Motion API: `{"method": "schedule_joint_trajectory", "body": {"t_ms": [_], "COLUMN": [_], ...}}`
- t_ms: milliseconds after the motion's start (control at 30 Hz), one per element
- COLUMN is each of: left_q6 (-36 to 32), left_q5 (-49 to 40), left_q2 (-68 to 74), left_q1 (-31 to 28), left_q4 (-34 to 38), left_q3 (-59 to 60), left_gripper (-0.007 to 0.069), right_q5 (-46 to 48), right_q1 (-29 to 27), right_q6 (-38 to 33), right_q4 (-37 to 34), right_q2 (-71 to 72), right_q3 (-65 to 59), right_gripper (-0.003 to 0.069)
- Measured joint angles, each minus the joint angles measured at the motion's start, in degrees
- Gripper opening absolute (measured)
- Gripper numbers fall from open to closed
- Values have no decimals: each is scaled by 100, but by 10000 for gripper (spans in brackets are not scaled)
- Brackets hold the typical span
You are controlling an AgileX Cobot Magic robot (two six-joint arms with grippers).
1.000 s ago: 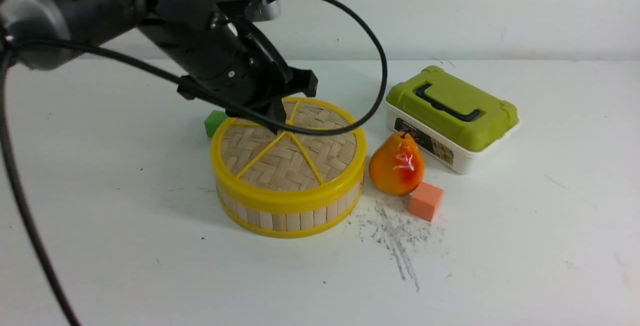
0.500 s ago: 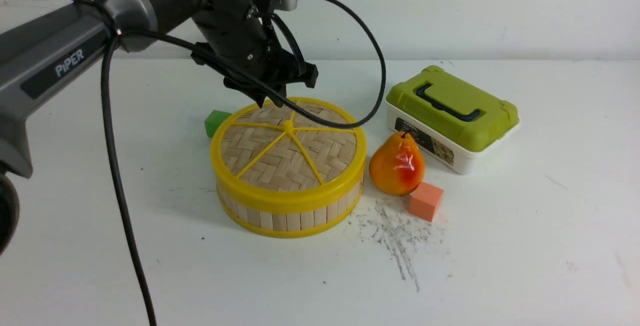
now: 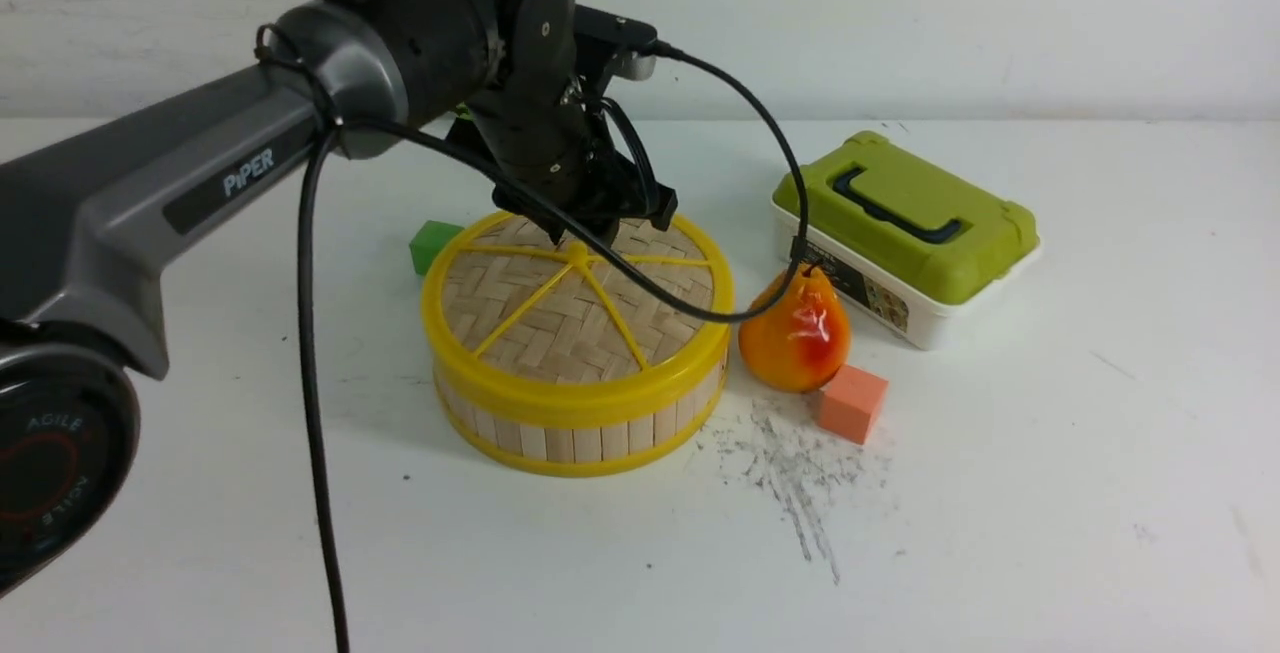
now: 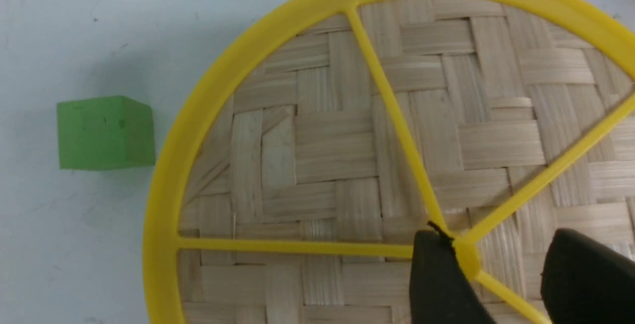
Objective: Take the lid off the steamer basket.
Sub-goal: Use the left arm to lift the lid of the steamer
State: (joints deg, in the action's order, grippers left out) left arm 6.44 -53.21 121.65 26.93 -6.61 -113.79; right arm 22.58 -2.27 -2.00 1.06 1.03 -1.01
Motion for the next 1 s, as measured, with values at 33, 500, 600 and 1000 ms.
{"method": "schedule_joint_trajectory", "body": {"t_ms": [33, 500, 600, 1000], "left_q6": [29, 647, 647, 647], "left_q5": [-1, 35, 19, -9], "left_q2": [14, 109, 109, 93], "left_q1": [0, -5, -5, -5], "left_q4": [-9, -209, -214, -226], "left_q3": [0, 0, 0, -18], "left_gripper": [284, 106, 85, 114], "right_q5": [0, 0, 0, 0], "right_q1": [0, 0, 0, 0], "right_q6": [0, 0, 0, 0], "right_q4": [0, 0, 0, 0], "right_q2": [0, 0, 0, 0], "right_q3": [0, 0, 0, 0], "right_gripper": [239, 239, 239, 239]}}
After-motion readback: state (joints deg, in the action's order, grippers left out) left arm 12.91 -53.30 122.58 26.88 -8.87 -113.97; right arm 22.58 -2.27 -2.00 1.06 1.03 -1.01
